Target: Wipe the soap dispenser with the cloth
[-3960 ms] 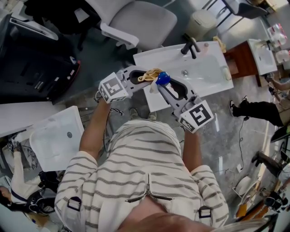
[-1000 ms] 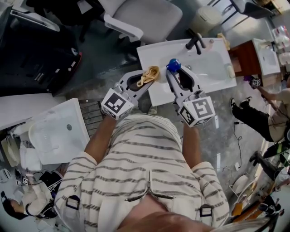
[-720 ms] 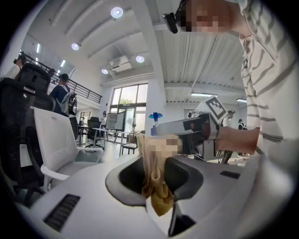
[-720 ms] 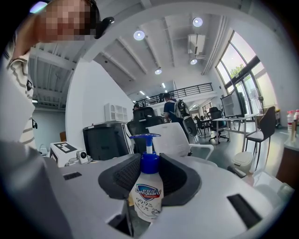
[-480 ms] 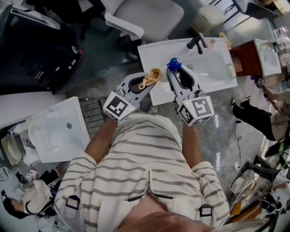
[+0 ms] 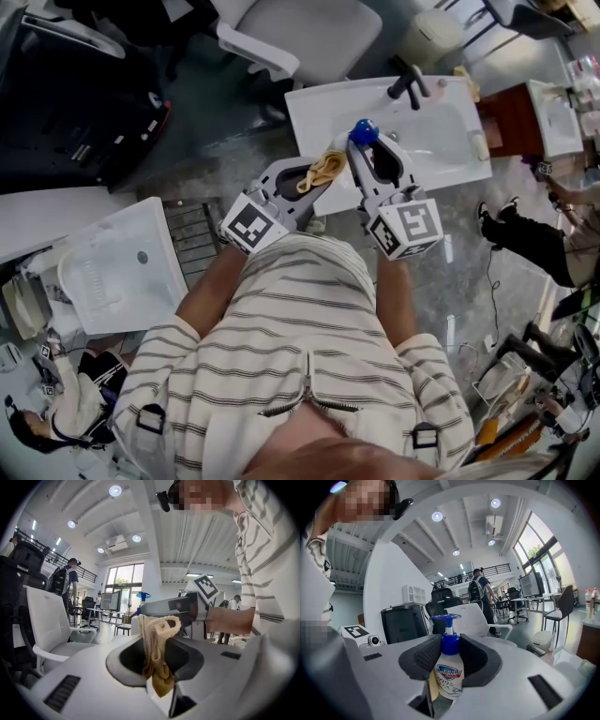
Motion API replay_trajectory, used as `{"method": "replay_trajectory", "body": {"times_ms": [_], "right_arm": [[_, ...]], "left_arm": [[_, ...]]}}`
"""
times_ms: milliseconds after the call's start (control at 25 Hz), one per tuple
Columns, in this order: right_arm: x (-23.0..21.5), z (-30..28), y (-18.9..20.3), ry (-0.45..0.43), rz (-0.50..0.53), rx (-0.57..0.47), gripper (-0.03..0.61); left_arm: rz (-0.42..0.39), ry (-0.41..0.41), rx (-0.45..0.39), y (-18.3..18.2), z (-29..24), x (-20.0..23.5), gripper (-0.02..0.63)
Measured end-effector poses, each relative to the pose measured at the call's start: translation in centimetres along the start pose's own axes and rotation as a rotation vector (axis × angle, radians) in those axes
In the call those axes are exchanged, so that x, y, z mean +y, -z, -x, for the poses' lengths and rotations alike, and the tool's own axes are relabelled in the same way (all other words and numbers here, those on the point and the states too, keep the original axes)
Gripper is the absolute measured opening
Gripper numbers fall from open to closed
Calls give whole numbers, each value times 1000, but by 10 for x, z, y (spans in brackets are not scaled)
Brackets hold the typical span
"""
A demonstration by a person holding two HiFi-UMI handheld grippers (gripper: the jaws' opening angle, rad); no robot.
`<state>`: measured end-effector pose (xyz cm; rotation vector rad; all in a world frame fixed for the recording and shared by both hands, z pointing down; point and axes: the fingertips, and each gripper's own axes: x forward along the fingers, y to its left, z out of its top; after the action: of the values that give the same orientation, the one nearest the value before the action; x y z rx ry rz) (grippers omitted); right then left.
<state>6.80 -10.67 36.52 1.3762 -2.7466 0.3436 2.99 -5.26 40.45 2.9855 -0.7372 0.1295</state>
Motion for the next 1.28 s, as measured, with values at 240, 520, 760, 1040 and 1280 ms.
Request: {"method": "replay_trajectory", "body": {"times_ms": [240,520,760,1040,1280], "right_arm": [[3,-3,-2,-26,-10,-5,126],[1,-4,-1,-24,-29,-12,126],[-7,-10,11,-4,-30,11,126],[-19,-22,30,16,-31,31,126],[-25,-31,49,24,-18,38,126]], "left_arm": [[8,24,38,14,-15,-8,89],[42,-3,64,37,-3,-7,89],[60,-102,54,45,8,11,89],[78,-231,61,51,14,35,87],[97,-316,57,58,18,50,87]]}}
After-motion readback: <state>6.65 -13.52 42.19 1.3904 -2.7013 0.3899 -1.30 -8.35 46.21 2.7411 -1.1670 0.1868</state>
